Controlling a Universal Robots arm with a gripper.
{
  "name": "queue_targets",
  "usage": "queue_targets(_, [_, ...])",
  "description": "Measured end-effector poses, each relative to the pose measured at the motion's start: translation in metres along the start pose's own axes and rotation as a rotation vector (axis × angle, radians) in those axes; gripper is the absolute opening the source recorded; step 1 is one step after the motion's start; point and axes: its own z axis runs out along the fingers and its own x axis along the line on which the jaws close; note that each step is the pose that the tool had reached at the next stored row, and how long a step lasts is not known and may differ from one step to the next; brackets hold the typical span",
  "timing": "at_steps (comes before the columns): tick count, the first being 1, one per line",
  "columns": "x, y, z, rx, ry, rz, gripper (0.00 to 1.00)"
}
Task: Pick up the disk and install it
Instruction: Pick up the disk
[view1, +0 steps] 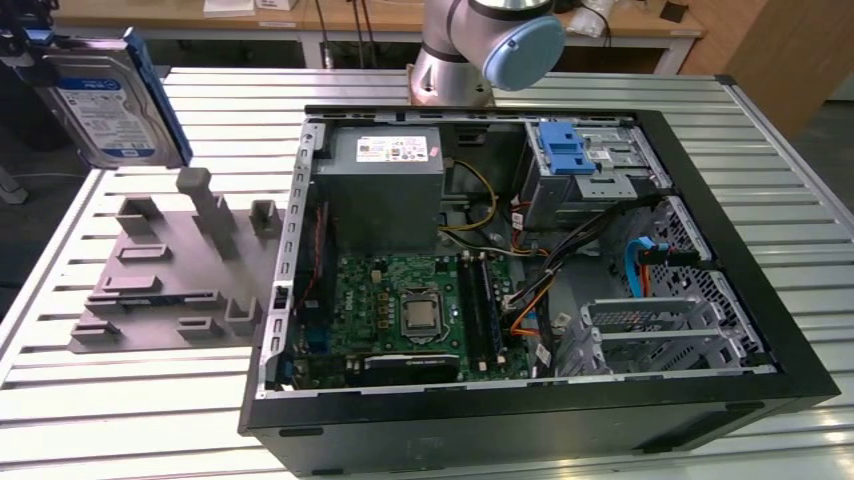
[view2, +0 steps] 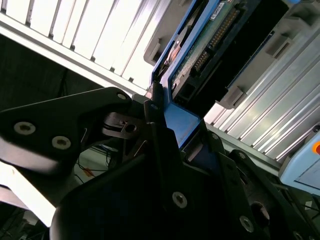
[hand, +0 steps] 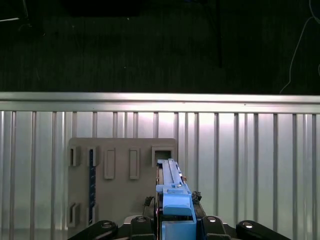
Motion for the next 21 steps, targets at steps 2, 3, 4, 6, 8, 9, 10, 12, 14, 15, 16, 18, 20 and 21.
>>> queue_targets(2, [0.0000, 0.0000, -0.0017, -0.0001, 0.0000, 0.000, 0.36])
queue_targets(3, [-0.0001, 0.0001, -0.0025, 0.0000, 0.0000, 0.000, 0.36])
queue_targets(4, [-0.0001, 0.0001, -0.0033, 0.0000, 0.0000, 0.000, 0.36])
queue_targets(6, [-0.0001, 0.0001, -0.0050, -0.0001, 0.0000, 0.000, 0.36])
queue_targets(8, [-0.0002, 0.0001, -0.0067, -0.0001, 0.0001, 0.000, 0.36])
queue_targets(9, [-0.0002, 0.0002, -0.0075, 0.0000, 0.0000, 0.000, 0.36])
queue_targets(10, [-0.0002, 0.0002, -0.0084, 0.0001, 0.0000, 0.000, 0.36])
queue_targets(12, [-0.0003, 0.0002, -0.0101, 0.0000, 0.0000, 0.000, 0.36])
queue_targets(14, [-0.0003, 0.0002, -0.0120, 0.0001, 0.0000, 0.000, 0.36])
queue_targets(15, [-0.0003, 0.0002, -0.0131, 0.0000, 0.0000, 0.000, 0.36])
queue_targets(16, [-0.0004, 0.0002, -0.0143, 0.0000, 0.0000, 0.000, 0.36])
queue_targets(18, [-0.0004, 0.0002, -0.0162, 0.0000, 0.0001, 0.000, 0.36])
queue_targets(20, [-0.0004, 0.0003, -0.0179, 0.0000, 0.0000, 0.000, 0.36])
queue_targets(21, [-0.0005, 0.0003, -0.0190, -0.0001, 0.0001, 0.000, 0.36])
